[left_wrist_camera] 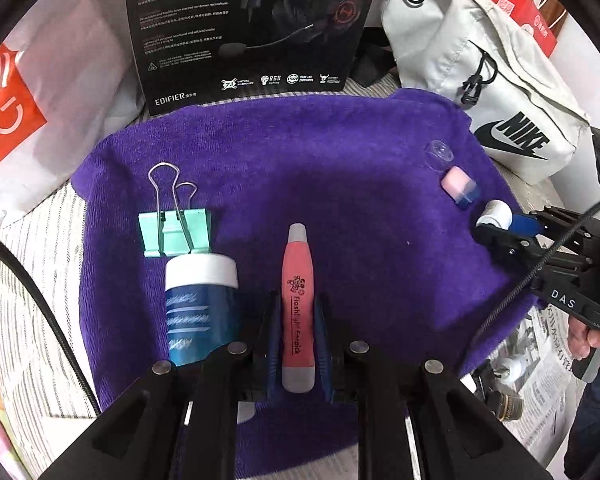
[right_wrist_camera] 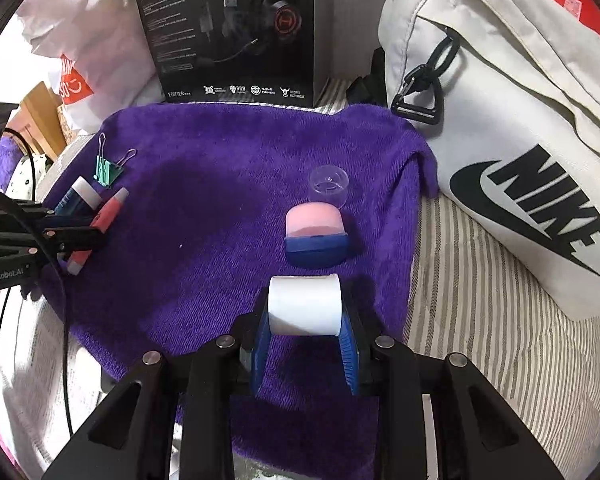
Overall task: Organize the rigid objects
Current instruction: 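Place the highlighter on the towel with the left tool while the right tool sets the tape roll there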
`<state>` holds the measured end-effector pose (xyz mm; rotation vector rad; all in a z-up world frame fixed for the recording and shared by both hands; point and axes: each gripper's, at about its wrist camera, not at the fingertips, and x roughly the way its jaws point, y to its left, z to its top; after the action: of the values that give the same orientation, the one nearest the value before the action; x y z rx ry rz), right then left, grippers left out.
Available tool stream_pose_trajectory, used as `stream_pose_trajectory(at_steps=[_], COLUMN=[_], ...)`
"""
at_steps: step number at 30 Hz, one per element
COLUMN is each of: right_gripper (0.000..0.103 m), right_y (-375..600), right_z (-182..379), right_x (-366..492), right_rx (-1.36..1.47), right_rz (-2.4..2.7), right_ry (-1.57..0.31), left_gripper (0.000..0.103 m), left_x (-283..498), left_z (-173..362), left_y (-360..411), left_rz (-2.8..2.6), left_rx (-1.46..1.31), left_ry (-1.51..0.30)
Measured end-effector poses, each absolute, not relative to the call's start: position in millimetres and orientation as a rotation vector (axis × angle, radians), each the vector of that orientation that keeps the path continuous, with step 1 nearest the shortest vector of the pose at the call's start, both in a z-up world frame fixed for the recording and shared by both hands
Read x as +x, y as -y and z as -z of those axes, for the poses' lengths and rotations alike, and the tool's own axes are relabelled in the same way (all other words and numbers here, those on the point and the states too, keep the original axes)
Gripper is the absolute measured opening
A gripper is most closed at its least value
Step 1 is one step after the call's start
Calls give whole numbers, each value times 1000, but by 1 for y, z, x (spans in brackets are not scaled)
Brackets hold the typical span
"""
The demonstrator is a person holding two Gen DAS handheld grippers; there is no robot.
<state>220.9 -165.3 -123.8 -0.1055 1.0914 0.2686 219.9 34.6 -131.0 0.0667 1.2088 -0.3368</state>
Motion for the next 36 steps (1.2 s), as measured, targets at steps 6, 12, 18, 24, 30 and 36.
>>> stream_pose_trajectory(at_steps=[6,12,18,24,30,36], right_gripper=[31,31,33,46,56,57], right_y=[162,161,161,155,165,181], right_z=[127,128,127,124,110,88], right_x=[224,223,222,212,196,168], right_rx=[-120,-131,-136,-194,-162,-109], right_rz=[-281,-294,-326,-338,-325,-296], right_ry=[-1091,-1082,-1082,-1076,-1061,-1042], left_gripper=[16,16,17,22,28,28], left_x=[222,221,212,204,189,165], left_z=[133,133,130,130,128,98], left_y=[-31,-27,-26,-29,-30,-27], left_rz=[328,319,309,314,298,311], left_rx=[86,93,97,76,86,57], left_ry=[-1210,-1196,-1193,-1193,-1198,-1132])
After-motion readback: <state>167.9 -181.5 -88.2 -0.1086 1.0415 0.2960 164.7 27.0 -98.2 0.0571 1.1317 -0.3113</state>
